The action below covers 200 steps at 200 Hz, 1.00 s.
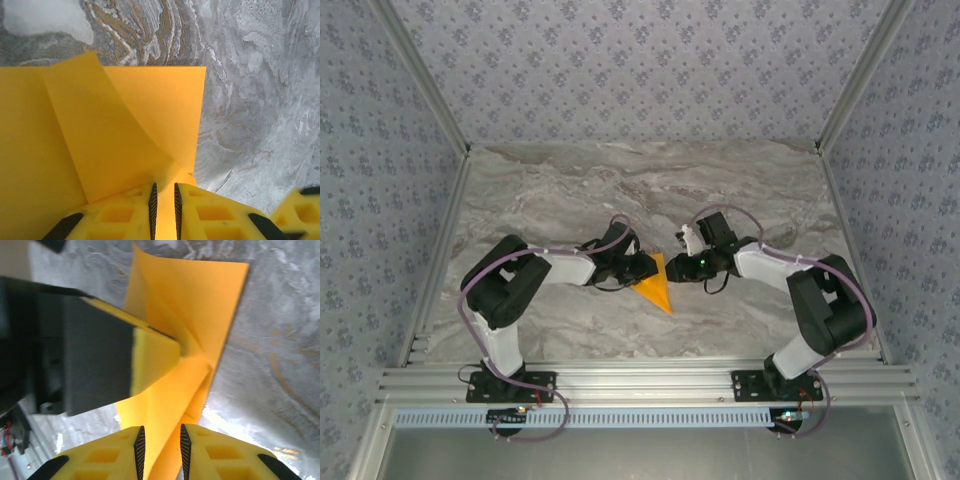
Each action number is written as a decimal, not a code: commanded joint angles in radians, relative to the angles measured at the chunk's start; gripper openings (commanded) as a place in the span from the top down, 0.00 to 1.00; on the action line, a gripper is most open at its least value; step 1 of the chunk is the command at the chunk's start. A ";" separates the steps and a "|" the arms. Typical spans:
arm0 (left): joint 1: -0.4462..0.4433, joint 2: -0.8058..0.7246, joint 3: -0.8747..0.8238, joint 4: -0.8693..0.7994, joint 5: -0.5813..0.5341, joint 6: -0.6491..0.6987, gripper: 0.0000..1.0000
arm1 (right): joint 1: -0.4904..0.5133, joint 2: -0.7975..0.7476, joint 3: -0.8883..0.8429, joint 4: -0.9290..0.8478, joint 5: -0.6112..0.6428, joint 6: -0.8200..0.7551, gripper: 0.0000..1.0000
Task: Fold a paper plane with a square sheet of paper (fold left side to right side)
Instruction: Fourth fold the wing at the center of the table.
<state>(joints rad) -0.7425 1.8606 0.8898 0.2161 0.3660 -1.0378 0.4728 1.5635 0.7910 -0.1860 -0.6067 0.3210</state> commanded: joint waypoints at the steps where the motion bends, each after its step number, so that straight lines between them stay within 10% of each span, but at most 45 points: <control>1: -0.006 0.015 -0.038 -0.079 -0.048 0.009 0.82 | 0.024 -0.035 -0.038 -0.017 -0.142 0.009 0.72; 200: -0.002 0.020 -0.034 -0.086 -0.049 0.015 0.83 | 0.125 0.126 -0.052 -0.066 -0.087 -0.032 0.74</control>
<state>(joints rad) -0.7425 1.8606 0.8871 0.2214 0.3660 -1.0378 0.5838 1.6722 0.7364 -0.1848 -0.7322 0.3195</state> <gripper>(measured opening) 0.176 0.261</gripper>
